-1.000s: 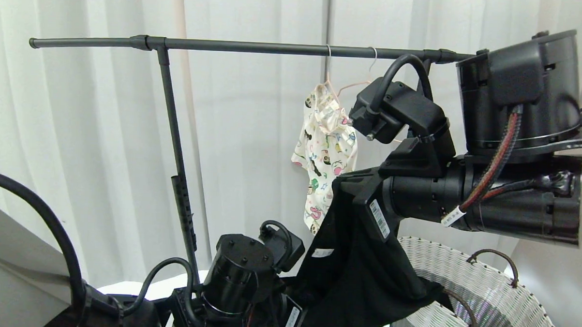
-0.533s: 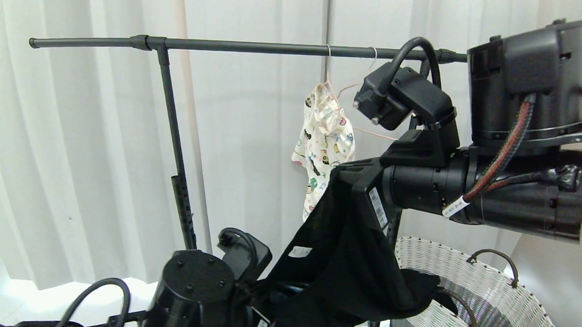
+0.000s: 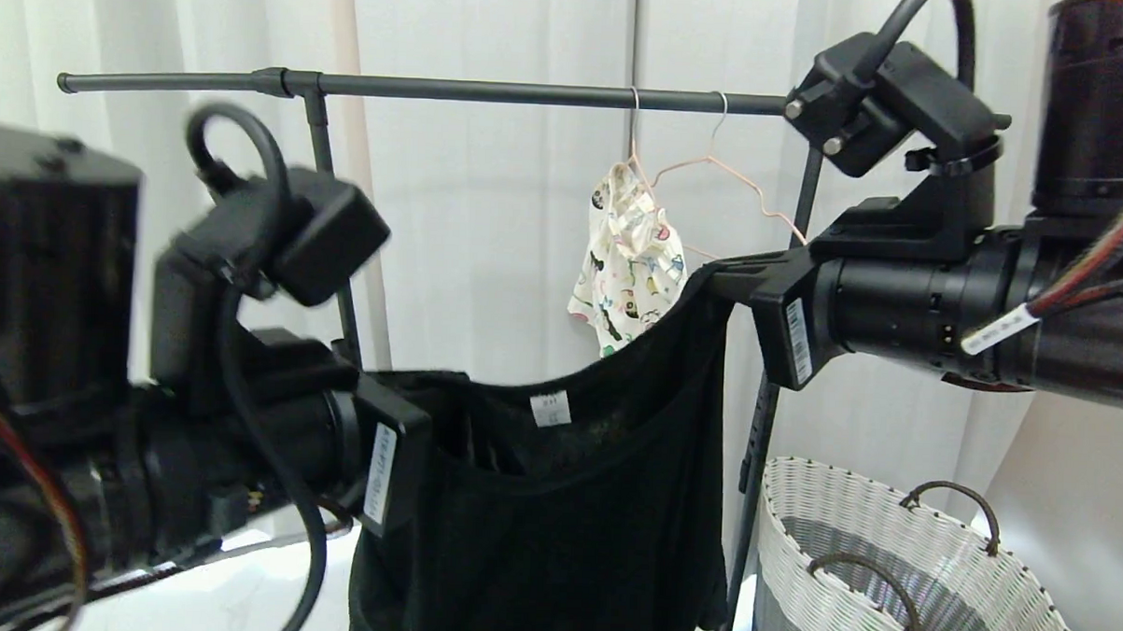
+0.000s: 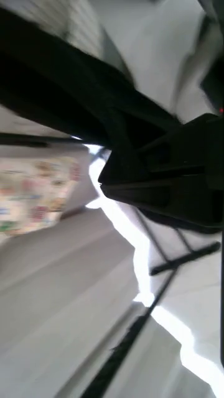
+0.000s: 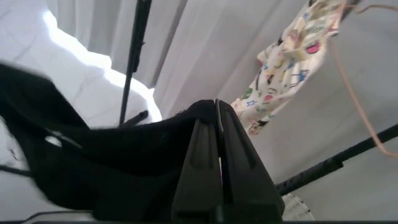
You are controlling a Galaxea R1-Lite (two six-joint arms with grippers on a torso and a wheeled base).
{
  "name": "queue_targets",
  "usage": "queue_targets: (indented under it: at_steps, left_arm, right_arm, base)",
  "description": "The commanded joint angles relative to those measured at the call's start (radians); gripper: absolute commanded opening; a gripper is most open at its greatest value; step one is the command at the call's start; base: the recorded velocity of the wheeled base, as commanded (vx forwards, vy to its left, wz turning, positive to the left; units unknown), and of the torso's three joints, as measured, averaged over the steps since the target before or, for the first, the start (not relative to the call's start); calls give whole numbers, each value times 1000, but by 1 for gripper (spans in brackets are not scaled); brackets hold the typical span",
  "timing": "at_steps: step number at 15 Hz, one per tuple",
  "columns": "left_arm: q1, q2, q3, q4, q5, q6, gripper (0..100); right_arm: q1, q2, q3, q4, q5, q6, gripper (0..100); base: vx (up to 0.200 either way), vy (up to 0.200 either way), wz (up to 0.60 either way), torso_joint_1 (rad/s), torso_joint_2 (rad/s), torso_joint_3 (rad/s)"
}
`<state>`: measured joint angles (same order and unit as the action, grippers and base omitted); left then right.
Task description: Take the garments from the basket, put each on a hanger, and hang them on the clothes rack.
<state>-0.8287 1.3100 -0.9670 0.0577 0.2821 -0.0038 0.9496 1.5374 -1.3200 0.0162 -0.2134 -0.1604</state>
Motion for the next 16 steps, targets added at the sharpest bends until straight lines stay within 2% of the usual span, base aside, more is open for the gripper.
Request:
queue_targets:
  at_steps: [1, 3, 5, 8, 16]
  left_arm:
    - [-6, -25, -159, 64, -1, 87, 0]
    - [-6, -29, -167, 60, -4, 214, 0]
    - [-10, -35, -165, 47, -6, 271, 0]
    - [-55, -37, -165, -41, -3, 277, 0]
    - [-89, -35, -164, -48, 2, 291, 0]
  right_arm:
    - [-3, -72, 7, 4, -14, -1, 0]
    - [-3, -115, 4, 15, -14, -2, 0]
    - [-3, -146, -1, 21, -14, -4, 0]
    - [-3, -180, -10, 15, -11, -5, 0]
    - [-11, -223, 1, 31, -14, -5, 0]
  base:
    - [0, 0, 0, 0, 0, 0]
    - [0, 0, 0, 0, 0, 0]
    - [0, 0, 0, 0, 0, 0]
    - [0, 0, 0, 0, 0, 0]
    - [0, 0, 0, 0, 0, 0]
